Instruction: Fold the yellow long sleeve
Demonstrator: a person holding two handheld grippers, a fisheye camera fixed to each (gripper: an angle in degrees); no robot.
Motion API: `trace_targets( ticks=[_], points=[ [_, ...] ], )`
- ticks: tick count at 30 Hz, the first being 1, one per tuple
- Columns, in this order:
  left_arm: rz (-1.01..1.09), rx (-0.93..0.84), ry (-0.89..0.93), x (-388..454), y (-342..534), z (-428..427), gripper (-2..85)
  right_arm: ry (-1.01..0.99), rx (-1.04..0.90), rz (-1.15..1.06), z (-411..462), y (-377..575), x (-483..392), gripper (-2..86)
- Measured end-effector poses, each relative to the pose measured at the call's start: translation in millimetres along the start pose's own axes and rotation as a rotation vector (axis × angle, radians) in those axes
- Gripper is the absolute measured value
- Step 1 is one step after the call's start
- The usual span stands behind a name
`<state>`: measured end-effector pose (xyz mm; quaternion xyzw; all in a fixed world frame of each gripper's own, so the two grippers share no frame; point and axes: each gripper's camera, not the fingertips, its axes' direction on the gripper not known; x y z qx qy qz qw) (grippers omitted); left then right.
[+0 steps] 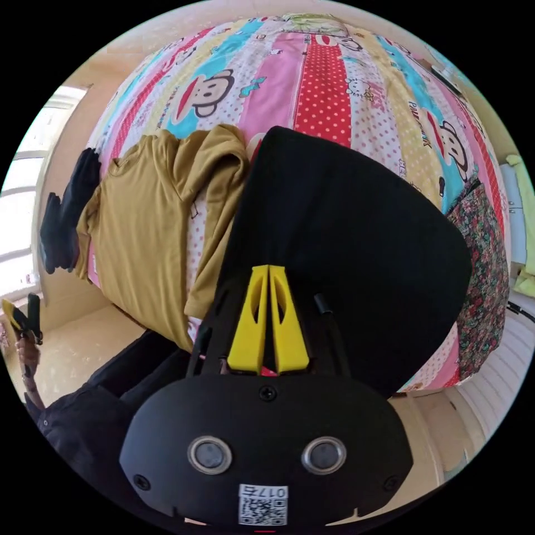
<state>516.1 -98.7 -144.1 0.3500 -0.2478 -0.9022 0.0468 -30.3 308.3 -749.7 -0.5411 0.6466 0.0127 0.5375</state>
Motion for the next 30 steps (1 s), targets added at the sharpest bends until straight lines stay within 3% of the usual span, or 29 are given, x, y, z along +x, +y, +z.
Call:
trace_targets(
  ticks=[4, 6, 10, 12, 16, 20, 21, 22, 26, 30],
  points=[
    [-0.045, -0.033, -0.095, -20, -3, 6, 5.3, -0.131, 0.194, 0.133, -67, 45, 33, 1.5],
    [-0.041, -0.041, -0.126, -26, -8, 9, 5.2, -0.214, 0.159, 0.119, -72, 52, 39, 1.9],
    [-0.054, -0.063, -0.198, -42, -19, 23, 5.1, -0.410, 0.026, -0.120, -55, 51, -13, 6.0],
    [-0.065, -0.088, -0.222, -50, -23, 33, 5.1, -0.372, -0.066, -0.203, -38, 47, -52, 9.7],
    [-0.099, -0.135, -0.259, -67, -30, 51, 5.2, -0.059, -0.231, -0.427, 19, 43, -130, 13.4],
    [-0.119, -0.137, -0.257, -76, -36, 54, 5.1, 0.082, -0.405, -0.465, 38, 23, -142, 5.1],
    [-0.114, -0.134, -0.249, -76, -37, 53, 5.1, 0.029, -0.382, -0.455, 23, 18, -141, 4.5],
    [-0.103, -0.130, -0.244, -76, -38, 52, 5.1, -0.161, -0.312, -0.429, -17, 10, -131, 3.5],
    [-0.095, -0.110, -0.258, -81, -42, 42, 5.0, -0.749, 0.064, -0.045, -143, 22, -3, 2.5],
    [-0.109, -0.097, -0.233, -98, -46, 36, 5.0, -0.922, 0.409, 0.334, -157, 96, 145, 2.3]
  ],
)
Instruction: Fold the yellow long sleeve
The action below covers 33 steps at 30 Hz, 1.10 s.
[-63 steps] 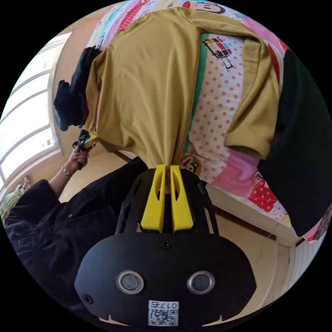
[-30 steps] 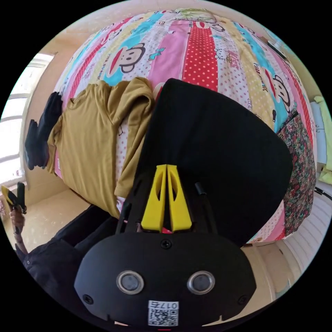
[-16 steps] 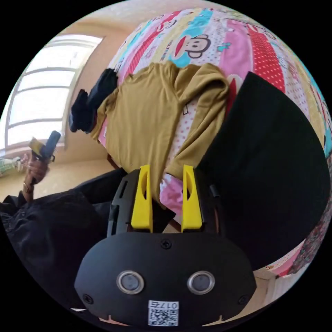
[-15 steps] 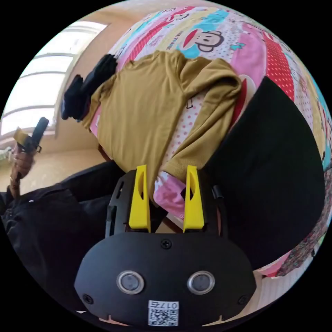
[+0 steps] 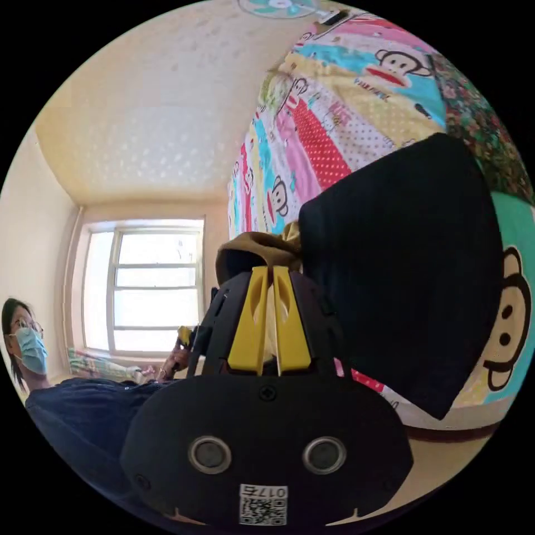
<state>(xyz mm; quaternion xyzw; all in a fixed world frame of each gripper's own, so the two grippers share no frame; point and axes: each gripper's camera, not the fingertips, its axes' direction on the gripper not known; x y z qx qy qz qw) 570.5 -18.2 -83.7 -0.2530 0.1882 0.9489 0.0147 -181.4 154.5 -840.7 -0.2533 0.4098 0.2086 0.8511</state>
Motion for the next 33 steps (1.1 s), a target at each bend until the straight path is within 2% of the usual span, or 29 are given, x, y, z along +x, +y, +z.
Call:
trace_targets(
  ticks=[2, 4, 7, 12, 15, 18, 22, 24, 26, 30, 33],
  points=[
    [-0.022, -0.015, 0.014, -9, -4, 4, 5.1, -0.017, 0.182, 0.289, -60, 28, 78, 2.3],
    [-0.048, -0.040, 0.032, -19, -10, 11, 5.1, -0.033, 0.295, 0.376, -87, 57, 99, 2.8],
    [-0.050, -0.064, 0.021, -23, -18, 20, 5.1, 0.021, 0.313, 0.347, -90, 83, 82, 6.1],
    [-0.077, -0.116, -0.040, -29, -30, 33, 5.1, -0.067, 0.192, 0.298, -17, 77, 61, 10.2],
    [-0.081, -0.141, -0.039, -28, -34, 41, 5.0, 0.065, 0.249, 0.322, 12, 55, 50, 11.6],
    [-0.080, -0.147, -0.054, -25, -35, 41, 5.1, 0.297, 0.342, 0.272, 23, 23, 28, 12.5],
    [-0.072, -0.142, -0.062, -21, -33, 34, 5.1, 0.360, 0.237, 0.130, 57, -43, 11, 13.1],
    [-0.068, -0.131, -0.059, -21, -32, 28, 5.1, 0.421, 0.132, 0.117, 81, -71, 10, 12.1],
    [-0.072, -0.114, -0.054, -22, -30, 22, 5.0, 0.540, -0.051, 0.183, 116, -97, 13, 7.4],
    [-0.077, -0.084, -0.003, -23, -24, 9, 5.0, 0.454, -0.065, 0.006, 129, -117, -38, 4.3],
    [-0.077, -0.061, 0.013, -21, -20, -2, 5.0, 0.177, 0.039, -0.248, 97, -117, -106, 3.7]
  ],
)
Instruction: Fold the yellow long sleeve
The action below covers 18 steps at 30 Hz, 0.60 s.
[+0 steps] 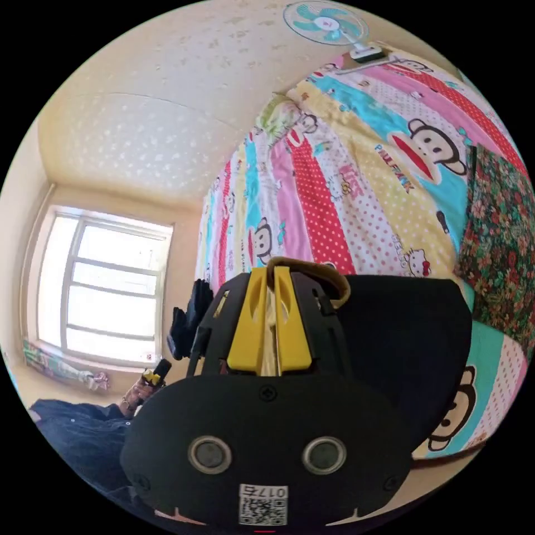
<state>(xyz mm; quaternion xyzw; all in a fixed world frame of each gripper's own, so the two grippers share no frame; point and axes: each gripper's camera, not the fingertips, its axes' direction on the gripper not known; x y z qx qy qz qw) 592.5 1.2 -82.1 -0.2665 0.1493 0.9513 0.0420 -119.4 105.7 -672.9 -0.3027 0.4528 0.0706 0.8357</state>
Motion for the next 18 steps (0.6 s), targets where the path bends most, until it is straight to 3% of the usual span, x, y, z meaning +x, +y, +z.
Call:
trace_targets(
  ticks=[2, 5, 6, 8, 11, 18],
  points=[
    [0.017, 0.017, 0.005, 4, 2, -7, 4.9, -0.157, 0.033, -0.290, -40, 18, -47, 3.5],
    [0.038, 0.040, 0.014, 7, 5, -16, 4.9, -0.036, 0.023, -0.373, -65, 72, -42, 3.3],
    [0.032, 0.046, 0.022, 6, 5, -19, 4.9, 0.019, 0.029, -0.322, -67, 84, -27, 3.3],
    [0.017, 0.055, 0.042, 3, 5, -22, 4.9, 0.249, 0.042, 0.071, -70, 131, 63, 3.3],
    [-0.003, 0.058, 0.069, 0, 4, -22, 4.9, 0.309, 0.121, 0.591, -75, 206, 157, 3.6],
    [-0.037, 0.017, 0.013, 12, -5, -9, 4.8, 0.077, 0.251, 0.646, -27, 249, 176, 8.5]
  ],
)
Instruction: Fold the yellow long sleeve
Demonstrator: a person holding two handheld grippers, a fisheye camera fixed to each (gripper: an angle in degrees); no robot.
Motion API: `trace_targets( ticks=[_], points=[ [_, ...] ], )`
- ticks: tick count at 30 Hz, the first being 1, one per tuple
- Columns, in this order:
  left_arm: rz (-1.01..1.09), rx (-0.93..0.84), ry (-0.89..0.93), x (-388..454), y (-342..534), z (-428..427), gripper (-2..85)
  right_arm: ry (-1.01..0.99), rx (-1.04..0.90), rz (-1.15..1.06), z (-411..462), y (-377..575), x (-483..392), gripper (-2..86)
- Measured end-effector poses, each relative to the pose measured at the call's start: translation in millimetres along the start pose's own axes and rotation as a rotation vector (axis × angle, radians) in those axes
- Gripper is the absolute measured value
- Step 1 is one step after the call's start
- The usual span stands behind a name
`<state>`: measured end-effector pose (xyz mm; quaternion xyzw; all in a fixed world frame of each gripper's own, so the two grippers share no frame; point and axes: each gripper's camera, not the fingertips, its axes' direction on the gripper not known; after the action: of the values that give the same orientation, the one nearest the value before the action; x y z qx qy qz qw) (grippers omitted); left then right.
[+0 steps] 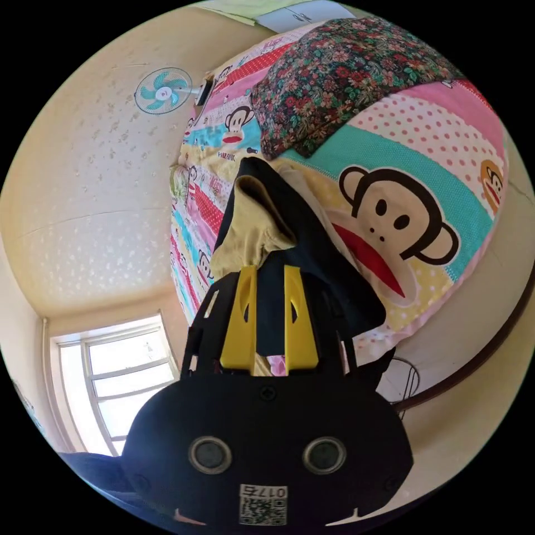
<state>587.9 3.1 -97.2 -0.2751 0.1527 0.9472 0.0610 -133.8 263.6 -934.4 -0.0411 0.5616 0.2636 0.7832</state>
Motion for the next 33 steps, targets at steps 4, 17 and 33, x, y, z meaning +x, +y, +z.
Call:
trace_targets(
  ticks=[4, 17, 33],
  points=[
    [-0.006, -0.007, -0.005, 13, -3, 4, 4.9, -0.127, 0.087, 0.087, 36, -10, 12, 11.8],
    [0.063, 0.412, 0.231, 44, 32, -109, 6.4, -0.191, 0.112, -0.226, 50, -81, -56, 3.5],
    [-0.038, 1.267, 0.540, 8, 109, -297, 8.7, -0.096, -0.083, -0.598, 224, -9, -232, 3.4]
  ],
)
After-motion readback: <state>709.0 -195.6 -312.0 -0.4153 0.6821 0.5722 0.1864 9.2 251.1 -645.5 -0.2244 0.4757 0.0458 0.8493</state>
